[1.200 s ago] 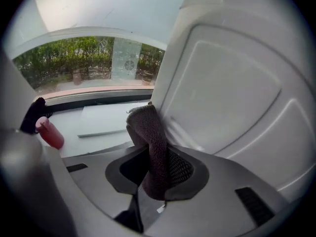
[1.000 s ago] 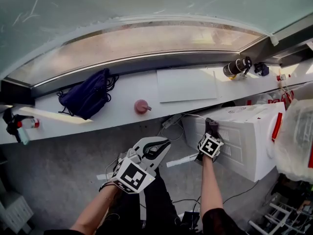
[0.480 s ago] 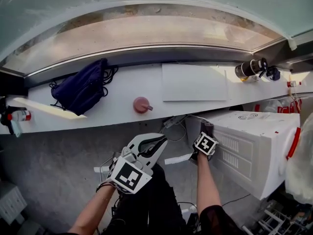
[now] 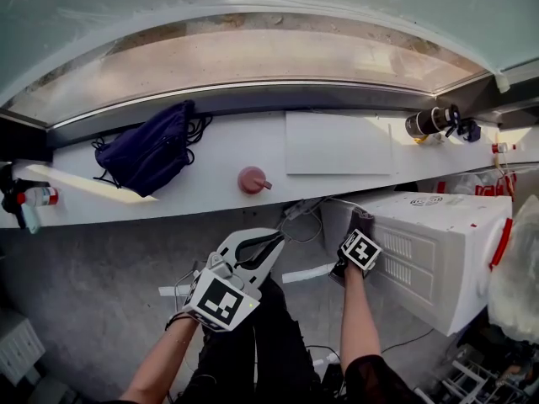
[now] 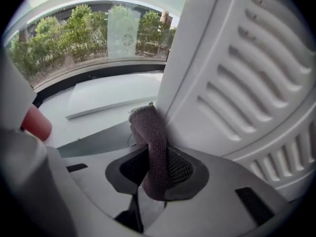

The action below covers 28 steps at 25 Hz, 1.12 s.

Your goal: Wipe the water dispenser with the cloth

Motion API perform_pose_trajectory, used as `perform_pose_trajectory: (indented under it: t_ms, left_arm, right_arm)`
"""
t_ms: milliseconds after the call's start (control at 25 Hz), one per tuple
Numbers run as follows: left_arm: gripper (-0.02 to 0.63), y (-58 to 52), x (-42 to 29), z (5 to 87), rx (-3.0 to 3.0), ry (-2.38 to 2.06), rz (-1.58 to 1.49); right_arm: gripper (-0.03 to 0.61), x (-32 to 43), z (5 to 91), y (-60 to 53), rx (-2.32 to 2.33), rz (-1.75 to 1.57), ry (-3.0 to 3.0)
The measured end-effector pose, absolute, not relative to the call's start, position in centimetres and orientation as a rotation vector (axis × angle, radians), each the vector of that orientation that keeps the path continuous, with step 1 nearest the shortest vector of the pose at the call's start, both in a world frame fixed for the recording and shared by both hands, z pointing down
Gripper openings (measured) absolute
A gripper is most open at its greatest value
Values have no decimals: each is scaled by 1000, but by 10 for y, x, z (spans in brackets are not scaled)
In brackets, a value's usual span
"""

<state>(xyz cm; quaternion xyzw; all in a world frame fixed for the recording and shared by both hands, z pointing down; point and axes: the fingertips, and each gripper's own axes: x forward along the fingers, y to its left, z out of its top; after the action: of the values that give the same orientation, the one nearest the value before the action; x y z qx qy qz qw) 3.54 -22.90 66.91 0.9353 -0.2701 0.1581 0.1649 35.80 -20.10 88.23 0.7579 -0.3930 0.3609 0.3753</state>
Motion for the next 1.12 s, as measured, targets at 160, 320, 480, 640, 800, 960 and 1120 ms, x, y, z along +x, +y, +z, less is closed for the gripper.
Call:
perform_pose_trajectory:
  t_ms: [160, 320, 480, 640, 800, 960, 1120]
  left_arm:
    - [26, -222, 25, 637, 2686, -761, 430]
    - [25, -215, 9, 605, 2719, -745, 455]
    - [26, -210, -8, 577, 2752, -726, 485]
    - [26, -210, -23, 555, 2785, -706, 492]
    - [26, -201, -28, 526, 2795, -651, 467]
    - [26, -179, -30, 495, 2813, -583, 442]
    - [26, -158, -28, 466, 2868, -516, 448]
  right_arm:
    - [100, 338, 829, -195, 1948, 893, -1127]
    - [100, 313, 767, -183, 1961, 897, -1228]
    - [101, 289, 717, -167, 1947, 928, -1320]
    - [101, 255, 659, -164, 1961, 943, -1427]
    - [101, 220, 600, -156, 1985, 936, -1520]
    - [101, 188, 543, -137, 2013, 937, -1600]
    - [101, 165, 494, -115, 2050, 923, -1662]
